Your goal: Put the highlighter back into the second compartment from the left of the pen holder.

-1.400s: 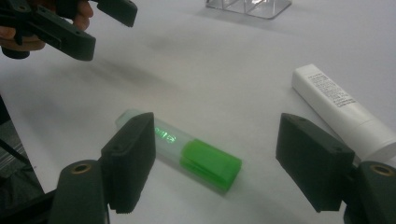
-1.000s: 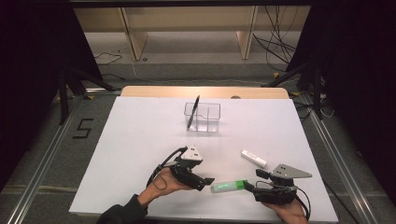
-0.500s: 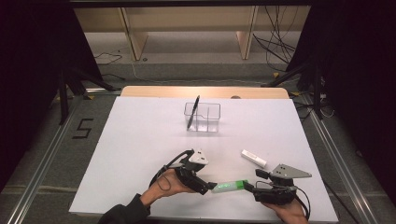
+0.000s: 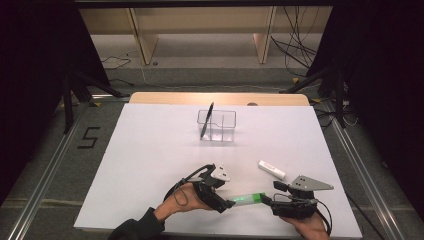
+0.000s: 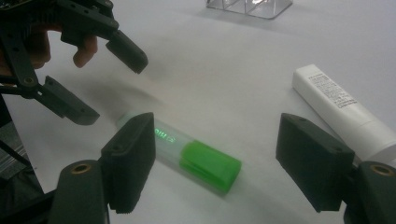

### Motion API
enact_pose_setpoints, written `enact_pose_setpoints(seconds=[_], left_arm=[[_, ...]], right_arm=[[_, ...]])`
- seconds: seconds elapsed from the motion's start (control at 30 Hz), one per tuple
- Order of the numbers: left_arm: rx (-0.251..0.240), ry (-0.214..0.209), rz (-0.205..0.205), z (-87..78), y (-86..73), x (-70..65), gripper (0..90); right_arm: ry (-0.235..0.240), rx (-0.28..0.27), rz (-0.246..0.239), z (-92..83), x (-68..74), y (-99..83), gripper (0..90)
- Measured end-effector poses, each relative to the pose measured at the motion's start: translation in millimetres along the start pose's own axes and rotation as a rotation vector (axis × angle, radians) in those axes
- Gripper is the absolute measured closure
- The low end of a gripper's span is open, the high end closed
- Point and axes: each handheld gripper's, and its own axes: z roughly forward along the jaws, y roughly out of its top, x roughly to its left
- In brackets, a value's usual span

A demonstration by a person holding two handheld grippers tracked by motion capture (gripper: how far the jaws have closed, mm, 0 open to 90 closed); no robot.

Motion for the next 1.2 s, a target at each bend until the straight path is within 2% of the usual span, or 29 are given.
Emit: enact_pose_setpoints(seconds=[0.23,0.73,1.03,1.1,1.2], left_arm=[[0.042,-0.013,0.031,6.8,4.8,-3.5,25.1],[0.099,-0.047,0.117,20.7,13.5,-11.1,41.2],[0.135,-0.031,0.145,29.6,16.9,-6.5,53.4],[0.143,-0.04,0.168,29.2,17.5,-7.1,57.0],[0.158,-0.03,0.208,29.8,18.7,-10.1,60.3]], right_arm=[[0.001,0.0,-0.001,-0.2,-0.4,0.3,29.4],[-0.006,0.001,-0.008,-1.0,1.1,-0.5,29.3],[-0.006,0.009,-0.009,-0.3,1.6,-0.7,29.4],[-0.006,0.011,-0.009,-0.2,1.9,-0.7,29.4],[-0.006,0.011,-0.011,0.2,1.5,-0.8,29.4]])
